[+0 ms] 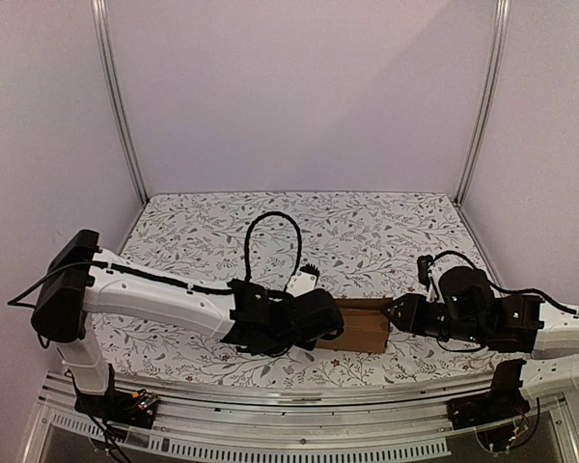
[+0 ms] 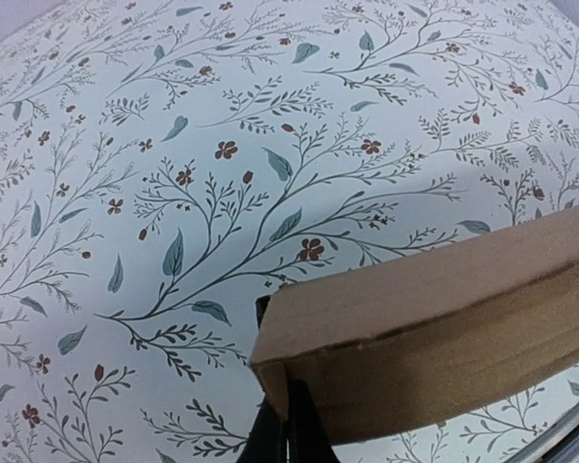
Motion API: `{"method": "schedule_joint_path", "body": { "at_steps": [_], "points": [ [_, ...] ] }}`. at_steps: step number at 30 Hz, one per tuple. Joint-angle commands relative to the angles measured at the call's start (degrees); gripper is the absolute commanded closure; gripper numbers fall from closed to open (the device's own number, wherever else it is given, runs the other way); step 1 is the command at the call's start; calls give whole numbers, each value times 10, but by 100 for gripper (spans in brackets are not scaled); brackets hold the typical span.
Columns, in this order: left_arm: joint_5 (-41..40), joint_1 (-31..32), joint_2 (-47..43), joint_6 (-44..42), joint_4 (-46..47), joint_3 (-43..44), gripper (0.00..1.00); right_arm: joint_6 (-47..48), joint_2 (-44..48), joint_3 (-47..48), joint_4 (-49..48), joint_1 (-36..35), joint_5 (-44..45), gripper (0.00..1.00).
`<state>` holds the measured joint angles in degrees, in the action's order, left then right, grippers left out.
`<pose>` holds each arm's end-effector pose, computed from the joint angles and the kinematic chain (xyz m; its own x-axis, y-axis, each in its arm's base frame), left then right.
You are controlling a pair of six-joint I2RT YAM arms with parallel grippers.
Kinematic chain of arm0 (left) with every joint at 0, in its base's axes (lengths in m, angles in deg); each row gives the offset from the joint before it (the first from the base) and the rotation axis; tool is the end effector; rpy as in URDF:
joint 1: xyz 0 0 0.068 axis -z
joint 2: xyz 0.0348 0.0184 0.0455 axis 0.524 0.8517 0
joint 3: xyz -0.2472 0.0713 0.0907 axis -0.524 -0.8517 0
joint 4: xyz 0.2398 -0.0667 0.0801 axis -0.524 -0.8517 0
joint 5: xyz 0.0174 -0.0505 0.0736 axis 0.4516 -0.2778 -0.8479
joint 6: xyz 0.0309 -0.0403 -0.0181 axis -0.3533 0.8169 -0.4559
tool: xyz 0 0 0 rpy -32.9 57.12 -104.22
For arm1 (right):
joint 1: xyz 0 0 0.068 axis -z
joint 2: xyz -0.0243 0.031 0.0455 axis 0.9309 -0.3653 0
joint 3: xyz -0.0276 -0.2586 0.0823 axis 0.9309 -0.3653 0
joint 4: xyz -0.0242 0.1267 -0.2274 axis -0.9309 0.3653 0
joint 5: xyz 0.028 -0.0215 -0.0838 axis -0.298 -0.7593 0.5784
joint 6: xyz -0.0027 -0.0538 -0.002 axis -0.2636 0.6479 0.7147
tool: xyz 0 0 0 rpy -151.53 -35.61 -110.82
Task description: Fold the paper box
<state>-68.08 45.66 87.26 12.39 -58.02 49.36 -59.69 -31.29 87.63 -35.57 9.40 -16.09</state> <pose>0.1053 -0.3675 0.1899 -0.6730 0.2385 -0.7002 0.3152 0.9488 0.0201 0.1035 0.1582 0.2190 -0.7829 0.3218 -0.5324 -0.1391 0.7436 0.6540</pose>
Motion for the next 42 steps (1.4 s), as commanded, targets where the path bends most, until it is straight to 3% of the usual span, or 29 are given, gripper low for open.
{"method": "schedule_joint_path", "body": {
  "at_steps": [1,6,11,19,25,32,42],
  "points": [
    [79,11,56,-10,-80,-22,100,51,27,5,90,-3,38,56],
    [76,12,58,-4,-89,-18,100,107,80,20,160,-3,52,43],
    [76,11,59,-3,-92,-13,100,227,111,72,207,-3,26,35],
    [74,12,61,-7,-91,-12,100,505,35,139,193,-3,-23,2],
    [71,15,56,-9,-92,-19,100,658,-77,173,195,-3,-99,1],
    [66,16,51,-11,-93,-20,100,760,-206,244,227,31,-137,1],
    [63,21,42,-12,-94,-24,100,772,-315,278,253,60,-211,1]
  ]
}}
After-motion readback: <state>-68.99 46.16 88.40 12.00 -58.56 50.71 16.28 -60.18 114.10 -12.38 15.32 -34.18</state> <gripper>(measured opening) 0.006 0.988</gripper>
